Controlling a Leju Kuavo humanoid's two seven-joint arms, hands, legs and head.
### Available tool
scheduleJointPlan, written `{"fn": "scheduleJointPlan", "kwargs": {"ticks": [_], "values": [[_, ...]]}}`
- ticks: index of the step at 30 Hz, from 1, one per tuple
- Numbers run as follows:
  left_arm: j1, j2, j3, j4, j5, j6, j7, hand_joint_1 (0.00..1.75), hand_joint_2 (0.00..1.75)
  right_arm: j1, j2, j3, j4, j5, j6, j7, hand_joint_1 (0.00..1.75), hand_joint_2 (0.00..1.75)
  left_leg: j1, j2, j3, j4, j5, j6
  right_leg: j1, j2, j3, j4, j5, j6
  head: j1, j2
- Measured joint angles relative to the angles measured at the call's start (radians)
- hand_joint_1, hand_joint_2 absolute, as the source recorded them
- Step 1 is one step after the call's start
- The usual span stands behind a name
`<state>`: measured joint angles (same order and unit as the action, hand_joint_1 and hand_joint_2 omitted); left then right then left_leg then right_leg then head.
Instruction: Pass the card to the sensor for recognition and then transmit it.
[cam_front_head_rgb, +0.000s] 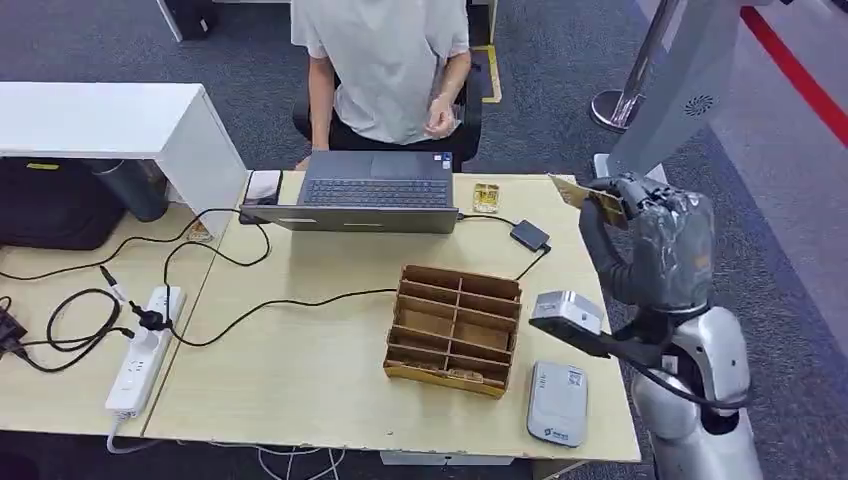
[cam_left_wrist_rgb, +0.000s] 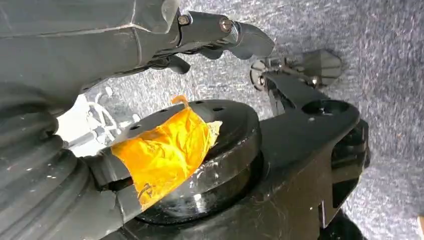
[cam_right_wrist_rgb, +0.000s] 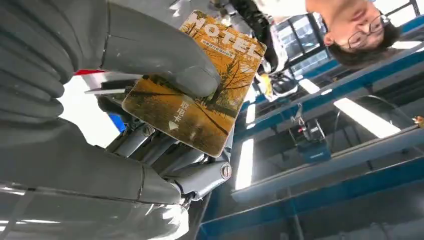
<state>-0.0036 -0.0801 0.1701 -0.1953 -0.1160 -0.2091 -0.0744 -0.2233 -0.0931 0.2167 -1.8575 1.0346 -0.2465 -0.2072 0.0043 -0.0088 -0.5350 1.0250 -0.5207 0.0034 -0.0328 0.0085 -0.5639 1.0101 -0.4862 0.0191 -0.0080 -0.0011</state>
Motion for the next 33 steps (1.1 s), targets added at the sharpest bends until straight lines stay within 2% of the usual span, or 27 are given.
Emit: {"fn": "scheduleJointPlan", "kwargs": {"ticks": [4, 8, 13, 15, 20, 26, 33], "values": [[0.001, 0.005, 0.007, 0.000, -0.002, -0.006, 0.008, 0.00, 1.75, 0.103, -0.022, -0.027, -0.039, 0.131, -0.091, -0.002, 1.75, 1.75, 0.000, -0.001, 0.000, 0.000, 0.000, 0.000, 0.000, -0.001, 0.000, 0.000, 0.000, 0.000, 0.000, 0.000], [0.001, 0.007, 0.007, 0.000, -0.016, -0.005, 0.016, 0.00, 1.75, 0.182, -0.042, -0.045, -0.042, 0.247, -0.150, 0.009, 1.75, 1.75, 0.000, 0.000, -0.001, 0.000, 0.000, 0.000, 0.000, 0.000, 0.000, 0.000, 0.000, 0.000, 0.000, 0.000], [0.000, 0.008, 0.007, 0.000, -0.035, -0.005, 0.016, 0.00, 1.75, 0.221, -0.061, -0.040, -0.004, 0.465, -0.217, 0.086, 1.75, 1.75, 0.000, 0.000, -0.001, 0.000, 0.000, 0.000, 0.000, 0.000, 0.000, 0.000, 0.000, 0.000, 0.000, 0.000], [0.000, 0.008, 0.007, 0.000, -0.037, -0.007, 0.016, 0.00, 1.75, 0.226, -0.069, -0.035, 0.023, 0.497, -0.231, 0.109, 1.75, 1.75, 0.000, 0.000, -0.001, 0.000, 0.000, 0.000, 0.000, 0.000, 0.000, 0.000, 0.000, 0.000, 0.000, 0.000], [0.000, 0.009, 0.007, 0.000, -0.040, -0.005, 0.017, 0.00, 1.75, 0.230, -0.080, -0.013, 0.088, 0.523, -0.244, 0.144, 1.75, 1.75, 0.000, 0.000, 0.000, 0.000, 0.000, 0.000, 0.000, 0.000, 0.000, 0.000, 0.000, 0.000, 0.000, 0.000], [0.000, 0.009, 0.007, 0.000, -0.045, 0.005, 0.032, 0.00, 1.75, 0.245, -0.123, 0.034, 0.150, 0.523, -0.268, 0.237, 1.75, 1.75, 0.000, 0.000, -0.001, 0.000, 0.000, 0.000, 0.000, 0.000, 0.000, 0.000, 0.000, 0.000, 0.000, 0.000], [0.000, 0.009, 0.007, 0.000, -0.044, 0.009, 0.039, 0.00, 1.75, 0.311, -0.135, 0.043, 0.197, 0.523, -0.289, 0.242, 1.75, 1.75, 0.000, 0.000, -0.001, 0.000, 0.000, 0.000, 0.000, 0.000, 0.000, 0.000, 0.000, 0.000, 0.000, 0.000]]}}
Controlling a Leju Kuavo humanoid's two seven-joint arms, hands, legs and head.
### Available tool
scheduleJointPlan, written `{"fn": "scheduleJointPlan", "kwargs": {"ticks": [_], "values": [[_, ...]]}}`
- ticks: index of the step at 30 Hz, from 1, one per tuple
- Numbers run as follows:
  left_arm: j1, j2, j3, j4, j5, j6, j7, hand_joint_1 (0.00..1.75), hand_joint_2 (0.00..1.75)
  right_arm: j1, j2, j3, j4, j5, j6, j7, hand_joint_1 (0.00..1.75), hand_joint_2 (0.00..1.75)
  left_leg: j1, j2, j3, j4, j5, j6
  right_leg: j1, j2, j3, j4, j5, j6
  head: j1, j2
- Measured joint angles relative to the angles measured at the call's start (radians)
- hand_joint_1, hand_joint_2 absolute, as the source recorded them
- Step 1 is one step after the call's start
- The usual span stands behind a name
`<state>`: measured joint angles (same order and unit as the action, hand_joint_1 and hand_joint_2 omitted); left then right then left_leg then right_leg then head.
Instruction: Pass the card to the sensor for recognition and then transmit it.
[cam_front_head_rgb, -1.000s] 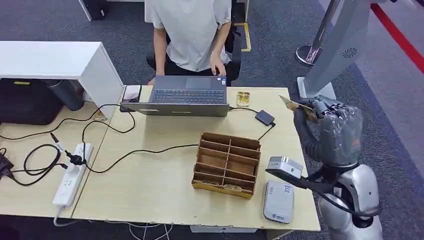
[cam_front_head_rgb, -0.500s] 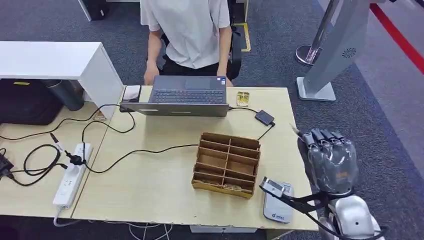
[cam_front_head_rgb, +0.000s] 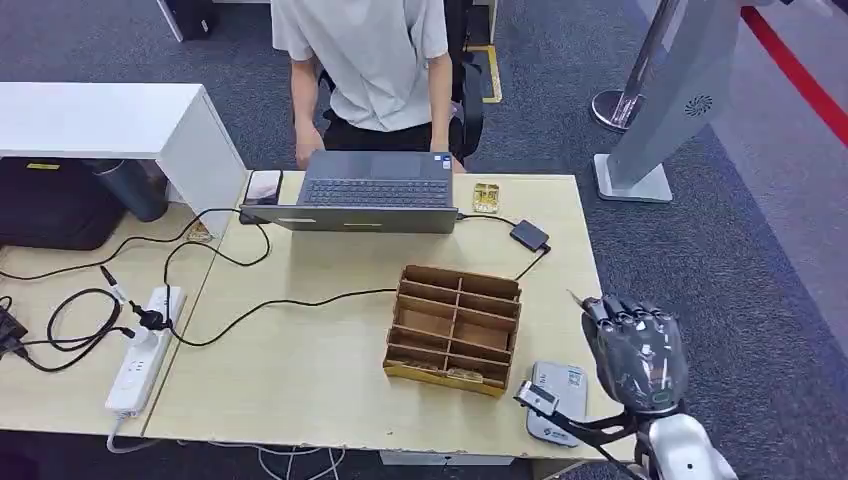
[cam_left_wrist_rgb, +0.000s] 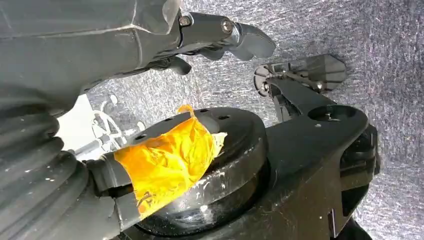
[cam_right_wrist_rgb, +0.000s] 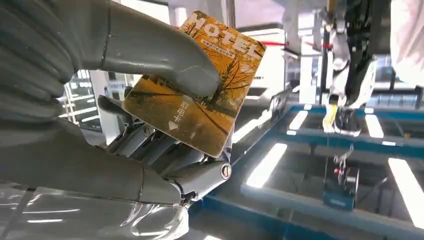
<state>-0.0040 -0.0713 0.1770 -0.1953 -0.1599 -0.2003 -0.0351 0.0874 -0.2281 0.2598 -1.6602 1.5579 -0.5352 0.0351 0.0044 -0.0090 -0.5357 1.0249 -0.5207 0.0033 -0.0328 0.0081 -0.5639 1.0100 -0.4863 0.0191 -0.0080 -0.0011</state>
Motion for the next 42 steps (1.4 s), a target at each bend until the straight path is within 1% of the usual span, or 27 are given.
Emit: {"fn": "scheduleJointPlan", "kwargs": {"ticks": [4, 7, 11, 18, 28, 31, 35, 39, 42], "values": [[0.000, 0.000, 0.000, 0.000, 0.001, 0.011, 0.012, 0.00, 1.75, 0.048, 0.000, -0.005, 0.013, 0.000, -0.010, 0.006, 1.75, 1.75, 0.000, 0.000, 0.000, 0.000, 0.000, 0.000, 0.000, 0.000, 0.000, 0.000, 0.000, 0.000, 0.000, 0.000], [0.000, -0.001, 0.002, 0.000, 0.003, 0.013, 0.014, 0.00, 1.75, 0.080, 0.002, -0.015, 0.018, 0.000, -0.017, -0.010, 1.75, 1.75, 0.000, 0.000, 0.000, 0.000, 0.000, 0.000, 0.000, 0.000, 0.000, 0.000, 0.000, 0.000, 0.000, 0.000], [0.000, -0.002, 0.008, 0.000, 0.005, 0.018, 0.016, 0.00, 1.75, 0.122, 0.007, -0.038, 0.019, 0.000, -0.021, -0.010, 1.75, 1.75, 0.000, 0.000, 0.000, 0.000, 0.000, 0.000, 0.000, 0.000, 0.000, 0.000, 0.000, 0.000, 0.000, 0.000], [0.000, -0.003, 0.010, 0.000, 0.005, 0.030, 0.026, 0.00, 1.75, 0.179, 0.038, -0.078, 0.041, 0.000, -0.025, -0.023, 1.75, 1.75, 0.000, 0.000, 0.000, 0.000, 0.000, 0.000, 0.000, 0.000, 0.000, 0.000, 0.000, 0.000, 0.000, 0.000], [0.000, -0.003, 0.010, 0.000, -0.008, 0.032, 0.028, 0.00, 1.75, 0.187, 0.068, -0.087, 0.181, 0.000, -0.033, -0.003, 1.75, 1.75, 0.000, 0.000, 0.000, 0.000, 0.000, 0.000, 0.000, 0.000, 0.000, 0.000, 0.000, 0.000, 0.000, 0.000], [0.000, -0.003, 0.010, 0.000, -0.011, 0.033, 0.032, 0.00, 1.75, 0.184, 0.082, -0.090, 0.235, 0.000, -0.034, -0.007, 1.75, 1.75, 0.000, 0.000, 0.000, 0.000, 0.000, 0.000, 0.000, 0.000, 0.000, 0.000, 0.000, 0.000, 0.000, 0.000], [-0.001, -0.003, 0.010, 0.000, -0.019, 0.034, 0.032, 0.00, 1.75, 0.167, 0.100, -0.109, 0.308, 0.000, -0.064, -0.010, 1.75, 1.75, 0.000, 0.002, 0.001, 0.000, 0.000, 0.000, 0.000, 0.001, 0.000, 0.000, 0.000, 0.000, 0.000, 0.000], [-0.001, -0.002, 0.010, 0.000, -0.029, 0.031, 0.033, 0.00, 1.75, 0.157, 0.100, -0.110, 0.339, 0.000, -0.074, 0.008, 1.75, 1.75, 0.000, 0.002, 0.000, 0.000, 0.000, 0.000, 0.000, 0.001, 0.000, 0.000, 0.000, 0.000, 0.000, 0.000], [-0.001, 0.000, 0.010, 0.000, -0.040, 0.030, 0.033, 0.00, 1.75, 0.151, 0.099, -0.106, 0.327, 0.000, -0.070, 0.036, 1.75, 1.75, 0.000, 0.002, 0.000, 0.000, 0.000, 0.000, 0.000, 0.001, 0.000, 0.000, 0.000, 0.000, 0.000, 0.000]]}}
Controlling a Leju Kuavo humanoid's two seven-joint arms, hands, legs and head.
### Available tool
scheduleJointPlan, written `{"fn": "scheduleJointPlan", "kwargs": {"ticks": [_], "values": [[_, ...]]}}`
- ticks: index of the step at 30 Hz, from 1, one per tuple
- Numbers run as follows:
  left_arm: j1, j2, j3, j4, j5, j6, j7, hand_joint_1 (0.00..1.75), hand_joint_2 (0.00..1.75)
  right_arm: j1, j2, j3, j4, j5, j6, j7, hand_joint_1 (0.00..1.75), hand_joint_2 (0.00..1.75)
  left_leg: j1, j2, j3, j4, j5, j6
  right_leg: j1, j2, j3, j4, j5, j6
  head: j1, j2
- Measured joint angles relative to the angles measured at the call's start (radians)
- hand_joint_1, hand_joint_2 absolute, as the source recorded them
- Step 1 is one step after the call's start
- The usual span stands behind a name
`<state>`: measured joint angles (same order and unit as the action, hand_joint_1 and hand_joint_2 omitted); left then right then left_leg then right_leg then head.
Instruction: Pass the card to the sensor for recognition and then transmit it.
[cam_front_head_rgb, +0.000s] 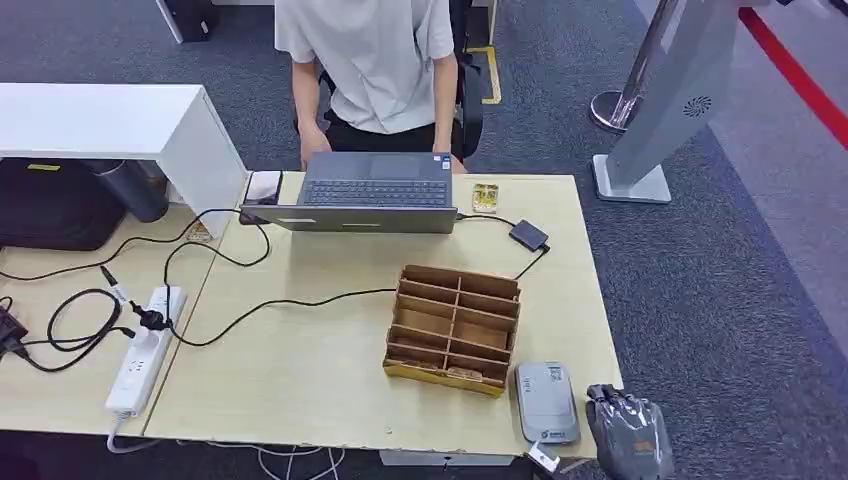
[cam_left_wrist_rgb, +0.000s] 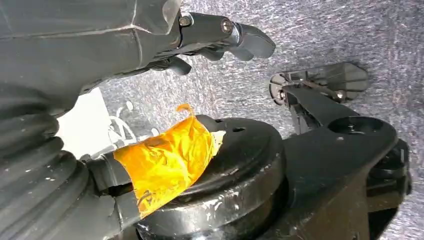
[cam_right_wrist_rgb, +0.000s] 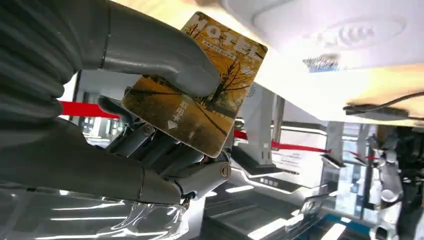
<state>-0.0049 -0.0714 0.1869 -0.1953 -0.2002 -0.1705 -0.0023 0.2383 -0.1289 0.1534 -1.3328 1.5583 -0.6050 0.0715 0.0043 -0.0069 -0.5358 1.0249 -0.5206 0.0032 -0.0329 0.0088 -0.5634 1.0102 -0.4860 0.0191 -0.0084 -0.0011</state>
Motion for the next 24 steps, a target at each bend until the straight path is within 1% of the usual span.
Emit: {"fn": "scheduleJointPlan", "kwargs": {"ticks": [2, 7, 8, 9, 11, 14, 17, 19, 21, 24], "values": [[0.000, 0.001, 0.000, 0.000, -0.006, -0.003, 0.000, 0.00, 1.75, -0.006, -0.008, 0.003, -0.022, 0.000, -0.002, 0.021, 1.75, 1.75, 0.000, 0.000, 0.000, 0.000, 0.000, 0.000, 0.000, 0.000, 0.000, 0.000, 0.000, 0.000, 0.000, 0.000], [0.000, 0.001, 0.000, 0.000, -0.007, -0.004, 0.000, 0.00, 1.75, -0.007, -0.010, 0.003, -0.027, 0.000, -0.001, 0.024, 1.75, 1.75, 0.000, 0.000, 0.000, 0.000, 0.000, 0.000, 0.000, 0.000, 0.000, 0.000, 0.000, 0.000, 0.000, 0.000], [0.000, 0.008, 0.000, 0.000, -0.033, -0.020, 0.000, 0.00, 1.75, -0.065, -0.041, 0.002, -0.172, 0.000, 0.006, 0.004, 1.75, 1.75, 0.000, 0.001, 0.001, 0.000, 0.000, 0.000, 0.000, 0.001, 0.000, 0.000, 0.001, 0.000, 0.000, 0.000], [0.000, 0.012, 0.000, 0.000, -0.045, -0.027, 0.000, 0.00, 1.75, -0.117, -0.043, -0.002, -0.239, 0.000, 0.006, -0.039, 1.75, 1.75, 0.000, 0.002, 0.001, 0.000, 0.000, 0.000, 0.000, 0.002, 0.000, 0.000, 0.002, -0.001, 0.000, 0.000], [-0.001, 0.015, -0.001, 0.000, -0.058, -0.037, 0.000, 0.00, 1.75, -0.189, -0.042, -0.002, -0.301, 0.000, 0.053, -0.075, 1.75, 1.75, 0.000, 0.003, 0.001, 0.000, 0.001, 0.000, 0.000, 0.003, 0.000, 0.001, 0.002, -0.001, 0.001, 0.000], [-0.003, 0.019, -0.002, 0.000, -0.074, -0.043, -0.002, 0.00, 1.75, -0.337, -0.037, 0.009, -0.354, 0.000, 0.150, -0.089, 1.75, 1.75, 0.000, 0.005, 0.001, 0.000, 0.002, 0.000, 0.000, 0.005, -0.001, 0.001, 0.003, -0.001, 0.000, 0.000], [-0.004, 0.021, -0.003, 0.000, -0.092, -0.051, -0.008, 0.00, 1.75, -0.475, -0.031, 0.057, -0.360, 0.000, 0.238, -0.067, 1.75, 1.75, 0.000, 0.004, 0.001, 0.000, 0.003, 0.000, 0.000, 0.004, 0.000, 0.001, 0.004, -0.001, 0.001, 0.000], [-0.005, 0.024, -0.006, 0.000, -0.110, -0.051, -0.008, 0.00, 1.75, -0.566, -0.029, 0.107, -0.342, 0.000, 0.276, -0.034, 1.75, 1.75, 0.000, 0.004, 0.000, 0.000, 0.004, -0.001, 0.000, 0.004, -0.001, 0.002, 0.004, -0.002, 0.000, 0.000], [-0.010, 0.027, -0.022, 0.000, -0.141, -0.051, -0.008, 0.00, 1.75, -0.666, -0.024, 0.182, -0.291, 0.000, 0.304, 0.001, 1.75, 1.75, 0.000, 0.004, 0.001, 0.000, 0.005, -0.002, 0.000, 0.004, -0.001, 0.002, 0.005, -0.003, 0.000, 0.000], [-0.015, 0.032, -0.047, 0.000, -0.179, -0.053, -0.012, 0.00, 1.75, -0.790, -0.007, 0.269, -0.199, 0.000, 0.342, 0.028, 1.75, 1.75, 0.001, 0.002, 0.000, 0.000, 0.005, -0.002, 0.001, 0.003, -0.001, 0.002, 0.005, -0.003, 0.000, 0.000]]}}
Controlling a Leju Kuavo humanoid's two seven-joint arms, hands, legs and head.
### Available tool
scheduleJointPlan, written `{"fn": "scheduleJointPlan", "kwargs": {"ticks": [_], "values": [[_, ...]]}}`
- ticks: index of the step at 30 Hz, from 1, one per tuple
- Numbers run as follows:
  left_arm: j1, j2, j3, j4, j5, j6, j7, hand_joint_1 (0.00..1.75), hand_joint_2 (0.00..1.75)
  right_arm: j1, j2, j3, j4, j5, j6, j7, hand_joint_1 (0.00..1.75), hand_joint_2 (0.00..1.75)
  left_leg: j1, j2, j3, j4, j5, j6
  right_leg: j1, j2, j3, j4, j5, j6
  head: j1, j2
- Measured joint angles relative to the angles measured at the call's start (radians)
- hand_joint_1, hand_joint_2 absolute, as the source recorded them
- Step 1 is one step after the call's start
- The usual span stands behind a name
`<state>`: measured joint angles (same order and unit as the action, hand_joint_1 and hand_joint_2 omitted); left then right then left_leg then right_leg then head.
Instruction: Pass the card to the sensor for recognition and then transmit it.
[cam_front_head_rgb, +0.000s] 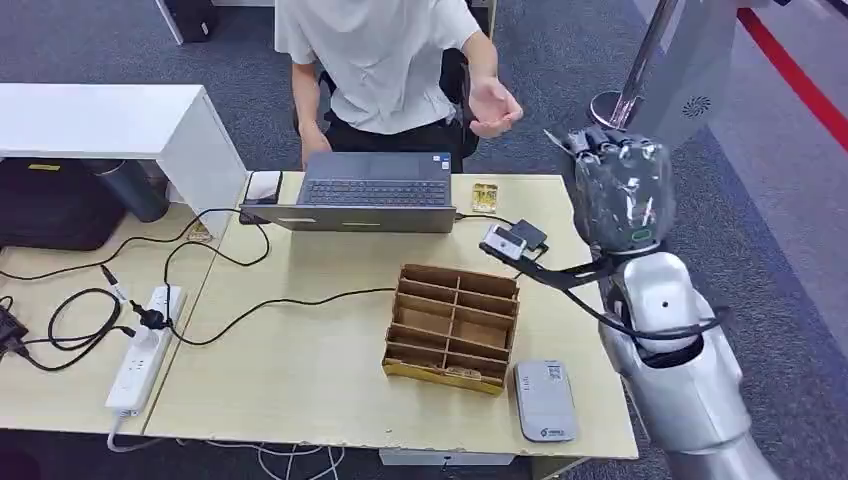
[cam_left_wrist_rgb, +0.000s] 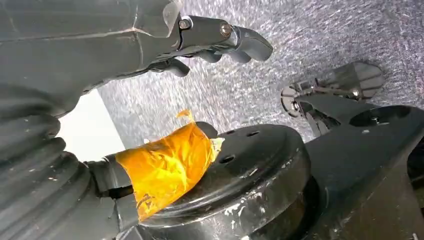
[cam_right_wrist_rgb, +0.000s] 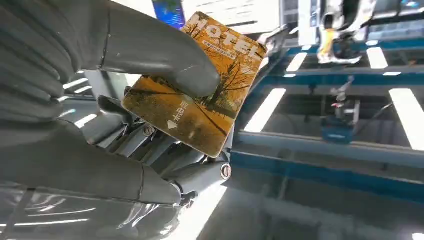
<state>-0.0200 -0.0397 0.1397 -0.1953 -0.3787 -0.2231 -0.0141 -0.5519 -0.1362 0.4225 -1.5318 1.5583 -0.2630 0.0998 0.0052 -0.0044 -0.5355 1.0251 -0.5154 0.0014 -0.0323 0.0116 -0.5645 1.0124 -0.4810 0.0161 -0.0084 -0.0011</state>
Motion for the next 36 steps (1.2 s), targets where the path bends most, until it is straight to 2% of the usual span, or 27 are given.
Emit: {"fn": "scheduleJointPlan", "kwargs": {"ticks": [2, 5, 12, 13, 18, 22, 27, 31, 34, 36], "values": [[-0.001, 0.003, -0.015, 0.000, -0.016, -0.005, -0.007, 0.00, 1.75, -0.084, 0.011, 0.048, 0.079, 0.000, 0.026, 0.030, 1.75, 1.75, 0.000, 0.000, 0.000, 0.000, 0.000, 0.000, 0.000, 0.000, 0.000, 0.000, 0.000, 0.000, 0.000, 0.000], [-0.004, 0.007, -0.032, 0.000, -0.025, -0.008, -0.008, 0.00, 1.75, -0.191, 0.027, 0.107, 0.209, 0.000, 0.031, 0.040, 1.75, 1.75, 0.000, -0.002, 0.000, 0.000, 0.001, 0.000, 0.000, -0.002, -0.001, 0.000, 0.000, 0.000, 0.000, 0.000], [-0.002, 0.011, -0.039, 0.000, -0.028, -0.013, -0.015, 0.00, 1.75, -0.276, 0.072, 0.116, 0.391, 0.000, 0.016, 0.050, 1.75, 1.75, 0.000, -0.002, -0.001, 0.000, 0.001, 0.000, 0.000, -0.002, -0.001, 0.000, 0.000, -0.001, 0.000, 0.000], [-0.002, 0.011, -0.039, 0.000, -0.028, -0.015, -0.015, 0.00, 1.75, -0.277, 0.075, 0.116, 0.405, 0.000, 0.009, 0.050, 0.00, 1.75, 0.000, -0.002, -0.001, 0.000, 0.000, 0.000, 0.000, -0.002, -0.001, 0.000, 0.000, -0.001, 0.000, 0.000], [-0.001, 0.012, -0.039, 0.000, -0.029, -0.010, -0.044, 0.00, 1.75, -0.262, 0.081, 0.116, 0.447, 0.000, -0.025, 0.030, 0.00, 1.75, 0.000, -0.002, -0.001, 0.000, 0.000, 0.000, 0.000, -0.002, -0.001, -0.001, 0.000, 0.000, 0.000, 0.000], [0.000, 0.012, -0.039, 0.000, -0.014, 0.011, -0.061, 0.00, 1.75, -0.197, 0.081, 0.098, 0.412, 0.000, -0.060, -0.009, 0.00, 1.75, 0.000, -0.003, -0.001, 0.000, 0.000, 0.000, 0.000, -0.002, -0.001, -0.001, 0.000, 0.000, 0.000, 0.000], [0.002, 0.011, -0.037, 0.000, 0.004, -0.006, -0.031, 0.00, 1.75, -0.051, 0.081, 0.059, 0.254, 0.000, -0.113, -0.092, 0.00, 1.75, 0.000, -0.003, -0.002, 0.000, 0.000, 0.001, 0.001, -0.003, -0.002, -0.001, 0.000, 0.000, 0.000, 0.000], [0.004, 0.008, -0.028, 0.000, 0.021, 0.007, -0.026, 0.00, 1.75, 0.066, 0.077, 0.040, 0.131, -0.003, -0.140, -0.119, 0.00, 1.75, 0.000, -0.003, -0.003, 0.000, 0.000, 0.000, 0.001, -0.002, -0.004, -0.001, 0.000, 0.000, 0.001, 0.000], [0.005, 0.006, -0.021, 0.000, 0.030, 0.016, -0.023, 0.00, 1.75, 0.097, 0.075, 0.034, 0.075, -0.005, -0.154, -0.128, 0.00, 1.75, 0.000, 0.000, -0.002, 0.000, -0.001, 0.000, 0.001, -0.001, -0.005, -0.001, 0.000, 0.000, 0.000, 0.000], [0.006, 0.000, -0.006, 0.000, 0.045, 0.024, -0.023, 0.00, 1.75, 0.197, 0.057, 0.024, -0.024, -0.026, -0.182, -0.147, 0.00, 1.75, 0.002, -0.008, 0.002, 0.000, -0.001, 0.000, 0.002, -0.007, 0.000, -0.003, -0.002, 0.001, 0.001, 0.000]]}}
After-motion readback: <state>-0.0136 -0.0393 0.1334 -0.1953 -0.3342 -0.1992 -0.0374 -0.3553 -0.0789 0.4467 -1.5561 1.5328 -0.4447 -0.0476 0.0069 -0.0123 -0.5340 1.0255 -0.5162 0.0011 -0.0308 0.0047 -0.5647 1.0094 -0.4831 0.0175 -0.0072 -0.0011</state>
